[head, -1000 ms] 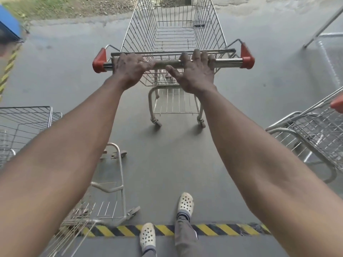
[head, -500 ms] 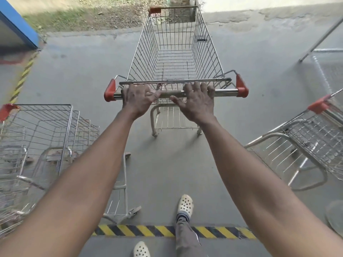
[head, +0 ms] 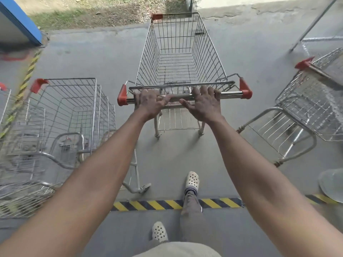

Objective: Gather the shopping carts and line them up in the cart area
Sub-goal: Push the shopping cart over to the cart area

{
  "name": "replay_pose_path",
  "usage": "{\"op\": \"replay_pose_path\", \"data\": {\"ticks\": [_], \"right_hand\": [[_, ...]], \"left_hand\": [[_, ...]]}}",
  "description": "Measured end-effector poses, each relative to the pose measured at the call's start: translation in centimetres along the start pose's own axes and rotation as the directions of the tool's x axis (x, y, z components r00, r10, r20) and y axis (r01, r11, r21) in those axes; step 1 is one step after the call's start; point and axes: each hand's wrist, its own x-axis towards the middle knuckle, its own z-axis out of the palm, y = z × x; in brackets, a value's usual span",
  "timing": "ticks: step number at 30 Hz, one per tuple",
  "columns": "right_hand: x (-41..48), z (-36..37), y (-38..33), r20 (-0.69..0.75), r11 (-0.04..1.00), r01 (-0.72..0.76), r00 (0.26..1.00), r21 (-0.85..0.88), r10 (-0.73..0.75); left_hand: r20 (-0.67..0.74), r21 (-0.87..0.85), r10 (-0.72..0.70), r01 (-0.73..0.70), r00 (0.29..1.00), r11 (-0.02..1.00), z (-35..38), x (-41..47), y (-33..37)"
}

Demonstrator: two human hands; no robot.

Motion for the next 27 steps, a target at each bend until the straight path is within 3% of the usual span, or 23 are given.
{"op": "replay_pose_path", "data": {"ticks": [22, 27], "right_hand": [[-23.2, 2.3, -3.4, -0.088, 1.0, -0.019, 0.996, 0.018, 0.02], [-28.0, 2.7, -3.3, -0.151, 0.998, -0.013, 0.988, 0.053, 0.021]], "left_hand": [[0.028, 0.102, 0.115, -0.117, 0.993, 0.988, 4.2, -21.7, -4.0], [0.053, 0.171, 0.327, -0.331, 0.944, 0.928, 4.2, -26.1, -6.1]]}}
